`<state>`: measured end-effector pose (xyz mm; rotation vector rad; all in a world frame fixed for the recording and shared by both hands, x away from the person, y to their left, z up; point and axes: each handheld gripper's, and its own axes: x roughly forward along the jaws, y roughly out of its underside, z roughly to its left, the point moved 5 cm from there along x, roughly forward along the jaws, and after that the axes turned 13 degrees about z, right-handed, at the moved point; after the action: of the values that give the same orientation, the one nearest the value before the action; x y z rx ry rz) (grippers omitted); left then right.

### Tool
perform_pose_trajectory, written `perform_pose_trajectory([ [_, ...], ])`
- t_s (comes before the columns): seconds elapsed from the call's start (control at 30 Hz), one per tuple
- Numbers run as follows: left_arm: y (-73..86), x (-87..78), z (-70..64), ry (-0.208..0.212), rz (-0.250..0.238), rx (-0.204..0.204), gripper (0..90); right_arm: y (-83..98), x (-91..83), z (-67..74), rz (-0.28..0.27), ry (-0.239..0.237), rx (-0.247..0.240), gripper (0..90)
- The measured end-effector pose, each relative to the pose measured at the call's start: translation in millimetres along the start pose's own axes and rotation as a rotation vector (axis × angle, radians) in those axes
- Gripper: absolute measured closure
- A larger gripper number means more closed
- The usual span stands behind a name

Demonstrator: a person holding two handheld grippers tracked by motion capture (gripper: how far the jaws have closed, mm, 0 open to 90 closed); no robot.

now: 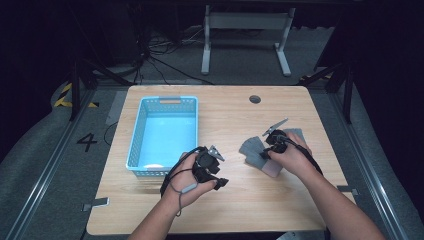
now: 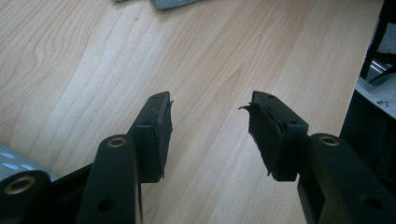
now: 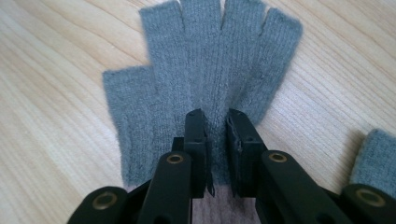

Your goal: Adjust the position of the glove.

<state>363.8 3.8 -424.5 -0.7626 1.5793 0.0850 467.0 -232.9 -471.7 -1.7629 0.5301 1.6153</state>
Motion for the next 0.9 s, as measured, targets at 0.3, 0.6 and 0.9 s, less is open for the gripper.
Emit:
perform_pose_trajectory([
  [0.3,-0.7,0.5,-0.4,-0.001,-0.004,0.000,50.0,3.5,-21.8,11.0,-0.045,-0.007,-0.042,79.7],
  [0.6,-2.9,1.9,-1.1,0.001,0.002,0.009,50.0,12.9,-43.3,34.8,-0.079,-0.043,-0.127,78.8],
  [0.9,-4.2,2.5,-1.8,0.005,0.008,0.015,50.0,22.1,-42.5,52.5,-0.056,-0.067,-0.245,78.4],
])
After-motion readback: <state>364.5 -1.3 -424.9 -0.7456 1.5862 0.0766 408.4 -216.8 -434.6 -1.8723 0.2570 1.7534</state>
